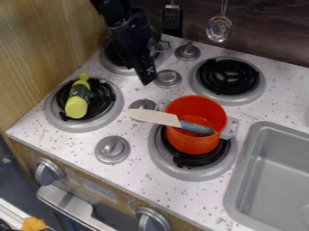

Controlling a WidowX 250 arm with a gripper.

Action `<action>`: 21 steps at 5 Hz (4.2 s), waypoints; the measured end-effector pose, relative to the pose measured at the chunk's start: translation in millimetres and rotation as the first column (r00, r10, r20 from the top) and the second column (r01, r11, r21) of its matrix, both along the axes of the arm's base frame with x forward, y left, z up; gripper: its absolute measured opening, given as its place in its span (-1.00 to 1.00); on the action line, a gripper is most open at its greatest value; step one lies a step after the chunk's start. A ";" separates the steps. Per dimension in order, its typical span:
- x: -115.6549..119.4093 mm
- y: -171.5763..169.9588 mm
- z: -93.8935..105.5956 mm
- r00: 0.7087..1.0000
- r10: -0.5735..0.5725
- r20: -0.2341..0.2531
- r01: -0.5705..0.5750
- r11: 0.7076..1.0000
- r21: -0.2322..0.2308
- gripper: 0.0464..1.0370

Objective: Move the yellow bottle in between the four burners but near the right burners

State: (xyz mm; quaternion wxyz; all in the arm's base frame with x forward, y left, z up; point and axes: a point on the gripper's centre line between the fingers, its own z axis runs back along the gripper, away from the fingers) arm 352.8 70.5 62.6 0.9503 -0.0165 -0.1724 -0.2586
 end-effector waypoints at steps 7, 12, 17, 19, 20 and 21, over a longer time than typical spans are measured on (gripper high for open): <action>-61.3 44.7 11.4 0.576 0.814 -0.082 -0.782 0.577 0.235 0.92; -89.9 78.3 -42.4 0.382 0.914 -0.139 -0.916 0.394 0.071 0.92; -99.2 58.9 -18.6 0.660 0.742 -0.118 -0.744 0.668 0.033 0.26; -100.1 14.9 8.7 0.882 0.463 -0.089 -0.459 0.887 0.054 0.25; -81.5 -3.4 16.1 0.903 0.424 -0.071 -0.419 0.905 0.073 0.26; -61.7 -18.9 12.2 0.923 0.382 -0.043 -0.378 0.923 0.072 0.26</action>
